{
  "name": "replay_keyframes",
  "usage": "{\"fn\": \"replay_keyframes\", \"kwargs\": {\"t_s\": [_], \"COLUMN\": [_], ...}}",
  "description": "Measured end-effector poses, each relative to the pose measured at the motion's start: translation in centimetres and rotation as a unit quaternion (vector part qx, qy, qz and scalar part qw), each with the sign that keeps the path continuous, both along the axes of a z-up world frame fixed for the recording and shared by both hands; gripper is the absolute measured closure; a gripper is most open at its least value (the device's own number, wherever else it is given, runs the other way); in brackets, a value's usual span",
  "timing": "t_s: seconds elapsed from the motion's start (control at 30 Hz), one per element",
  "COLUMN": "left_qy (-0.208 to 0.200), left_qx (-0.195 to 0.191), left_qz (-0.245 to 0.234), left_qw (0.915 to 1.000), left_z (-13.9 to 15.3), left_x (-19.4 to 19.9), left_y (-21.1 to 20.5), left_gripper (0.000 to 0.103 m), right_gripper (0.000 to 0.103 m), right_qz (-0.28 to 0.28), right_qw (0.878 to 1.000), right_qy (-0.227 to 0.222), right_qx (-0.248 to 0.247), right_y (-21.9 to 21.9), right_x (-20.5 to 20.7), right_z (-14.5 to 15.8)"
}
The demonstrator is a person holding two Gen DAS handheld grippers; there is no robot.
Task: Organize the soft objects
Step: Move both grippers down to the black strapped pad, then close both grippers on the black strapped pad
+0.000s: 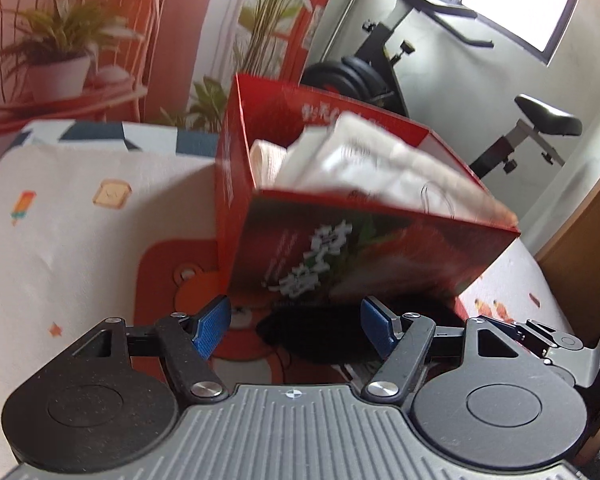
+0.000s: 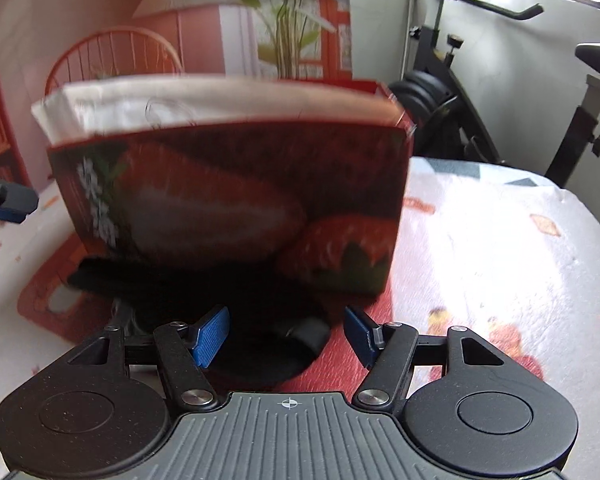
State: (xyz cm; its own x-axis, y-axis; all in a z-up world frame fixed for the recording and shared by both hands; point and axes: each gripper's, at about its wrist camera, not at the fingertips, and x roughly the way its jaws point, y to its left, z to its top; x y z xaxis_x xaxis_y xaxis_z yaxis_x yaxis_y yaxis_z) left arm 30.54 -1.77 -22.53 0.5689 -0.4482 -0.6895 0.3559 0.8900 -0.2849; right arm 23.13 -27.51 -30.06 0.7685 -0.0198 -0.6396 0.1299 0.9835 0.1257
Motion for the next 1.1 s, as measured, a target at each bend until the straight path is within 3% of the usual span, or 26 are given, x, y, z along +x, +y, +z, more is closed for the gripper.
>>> {"fn": "replay_keyframes", "kwargs": {"t_s": [0.27, 0.4, 0.7, 0.73, 0.77, 0.8, 0.83, 0.97, 1.1], "left_qy": [0.046, 0.055, 0.064, 0.063, 0.06, 0.057, 0.055, 0.041, 0.021], "left_qx": [-0.005, 0.004, -0.024, -0.021, -0.014, 0.0, 0.014, 0.026, 0.04], "left_qz": [-0.006, -0.004, 0.035, 0.037, 0.036, 0.035, 0.032, 0.031, 0.021], "left_qw": [0.9989, 0.9985, 0.997, 0.9971, 0.9974, 0.9978, 0.9979, 0.9983, 0.9987], "left_z": [-3.9, -5.2, -6.6, -6.5, -6.6, -6.6, -6.6, -6.2, -5.5], "left_x": [1.3, 1.7, 3.2, 3.3, 3.3, 3.3, 3.3, 2.6, 1.2], "left_y": [-1.4, -2.1, -2.3, -2.5, -2.7, -3.0, -3.3, -3.3, -3.1], "left_gripper": [0.031, 0.031, 0.032, 0.035, 0.048, 0.069, 0.076, 0.089, 0.092], "right_gripper": [0.046, 0.048, 0.048, 0.048, 0.048, 0.048, 0.048, 0.051, 0.059], "right_qz": [0.009, 0.017, 0.021, 0.021, 0.021, 0.021, 0.021, 0.022, 0.031], "right_qw": [1.0, 1.0, 1.0, 1.0, 1.0, 1.0, 1.0, 1.0, 0.999], "right_qy": [-0.001, -0.008, -0.014, -0.014, -0.013, -0.013, -0.013, -0.014, -0.014], "right_qx": [-0.006, -0.009, 0.0, 0.002, 0.004, 0.006, 0.008, 0.009, -0.003], "right_y": [1.3, 1.6, 1.1, 1.0, 0.9, 0.8, 0.7, 0.7, 1.3], "right_x": [-0.9, -1.5, -1.7, -1.6, -1.6, -1.6, -1.6, -1.7, -1.8], "right_z": [-1.7, -2.2, -2.4, -2.4, -2.3, -2.3, -2.3, -2.2, -1.9]}}
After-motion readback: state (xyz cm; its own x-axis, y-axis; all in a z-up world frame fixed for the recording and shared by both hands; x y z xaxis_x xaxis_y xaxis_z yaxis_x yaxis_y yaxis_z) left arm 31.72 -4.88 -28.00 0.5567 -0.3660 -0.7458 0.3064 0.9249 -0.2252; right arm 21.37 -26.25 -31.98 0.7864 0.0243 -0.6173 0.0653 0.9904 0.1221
